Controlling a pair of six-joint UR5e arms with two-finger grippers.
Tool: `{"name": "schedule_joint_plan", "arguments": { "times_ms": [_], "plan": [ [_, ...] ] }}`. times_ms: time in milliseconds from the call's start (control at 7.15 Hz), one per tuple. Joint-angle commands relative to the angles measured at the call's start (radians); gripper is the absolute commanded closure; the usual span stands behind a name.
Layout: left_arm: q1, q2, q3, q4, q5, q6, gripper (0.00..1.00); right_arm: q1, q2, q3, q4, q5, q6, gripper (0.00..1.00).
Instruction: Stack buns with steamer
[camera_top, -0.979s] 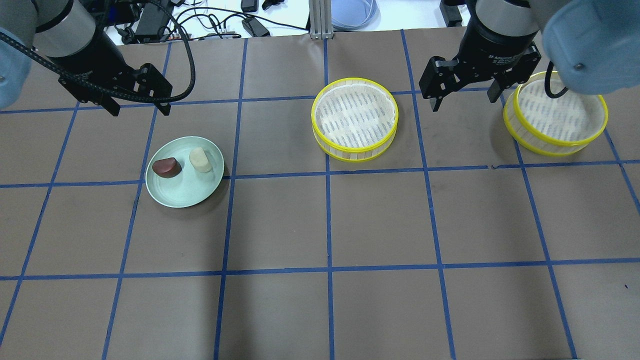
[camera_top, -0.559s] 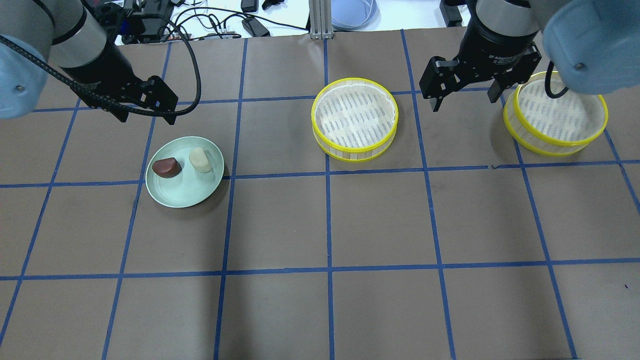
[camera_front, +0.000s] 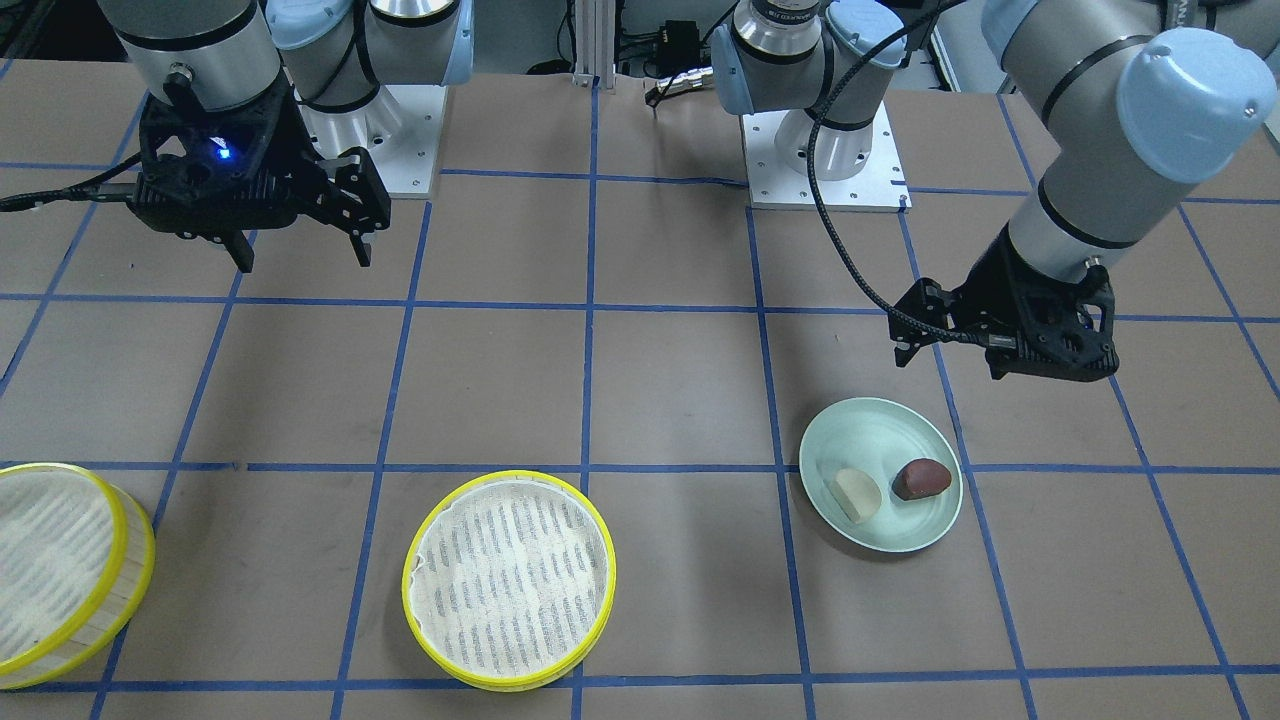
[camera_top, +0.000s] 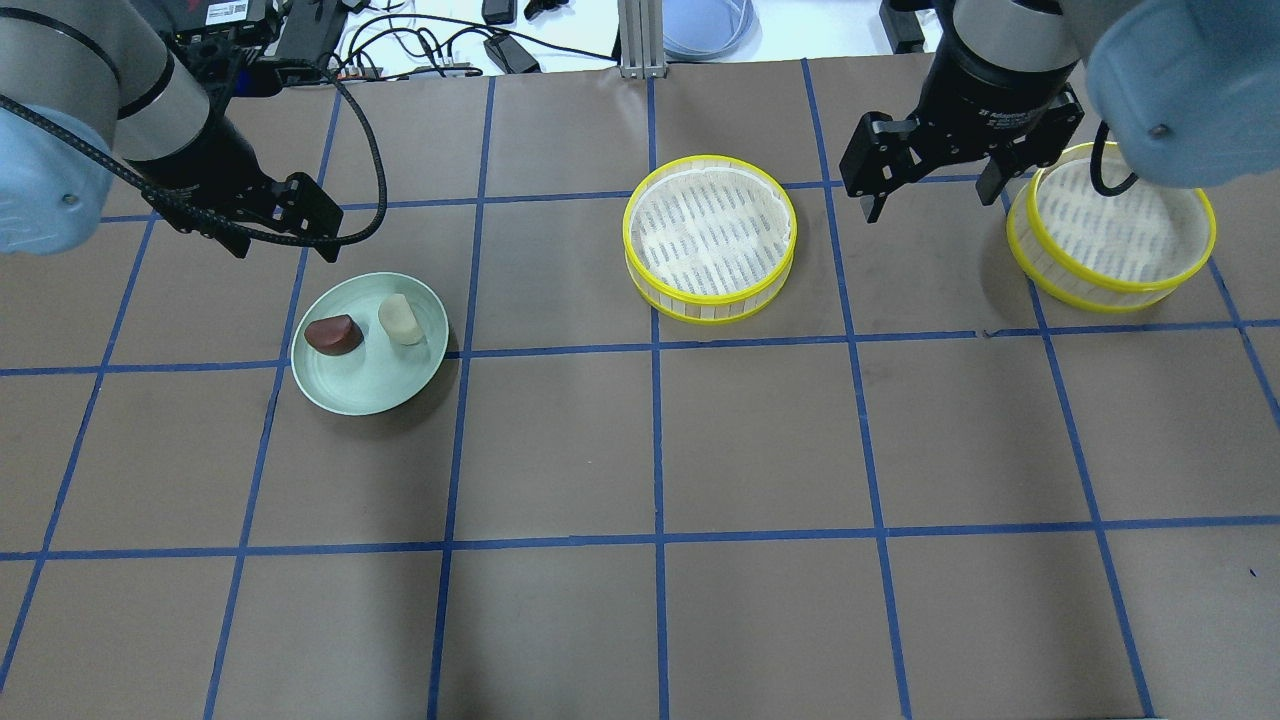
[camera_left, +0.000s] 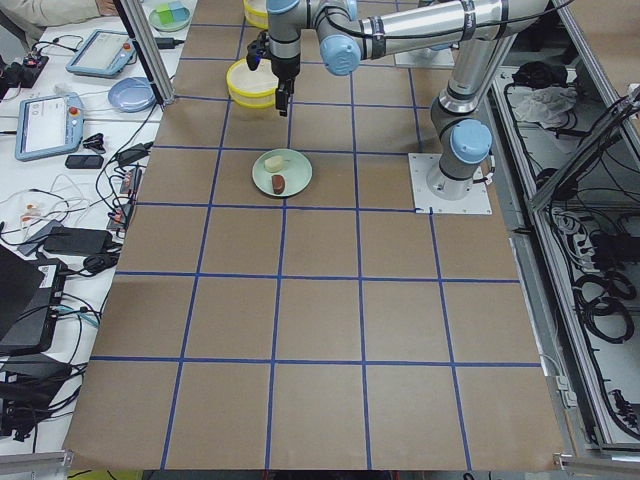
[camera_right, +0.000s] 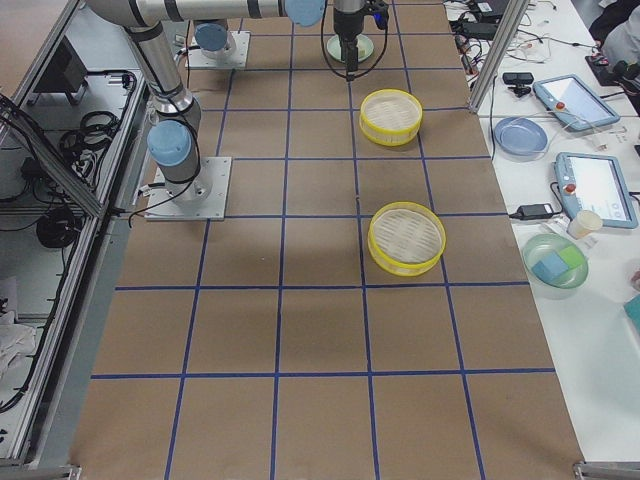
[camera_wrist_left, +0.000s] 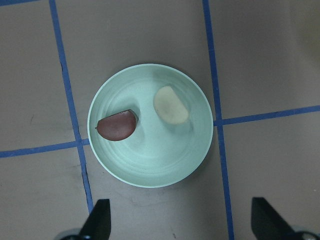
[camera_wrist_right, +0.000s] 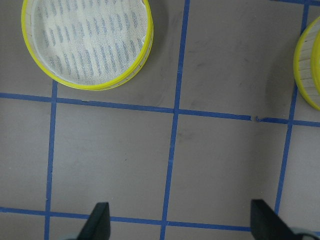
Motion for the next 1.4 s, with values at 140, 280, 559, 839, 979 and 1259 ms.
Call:
{"name": "schedule_joint_plan", "arguments": {
  "times_ms": [140,280,559,839,979,1259],
  "plan": [
    [0.013,-0.124,-0.009,0.099,-0.060,-0.101,0.00,0.000,0.000,0.000,0.001,0.000,0.000,0.00],
    [0.013,-0.180,-0.009,0.130,-0.089,-0.129,0.00,0.000,0.000,0.000,0.001,0.000,0.000,0.00],
    [0.013,-0.273,-0.025,0.176,-0.086,-0.125,0.05,-0.002,0.000,0.000,-0.001,0.000,0.000,0.00],
    [0.013,-0.327,-0.030,0.188,-0.097,-0.138,0.10,-0.002,0.000,0.000,-0.001,0.000,0.000,0.00],
    [0.012,-0.333,-0.030,0.187,-0.097,-0.183,0.18,-0.002,0.000,0.000,-0.002,0.000,-0.002,0.00],
    [0.012,-0.361,-0.029,0.187,-0.097,-0.189,0.28,-0.002,0.000,0.000,-0.001,0.000,0.000,0.00]
  ]
}}
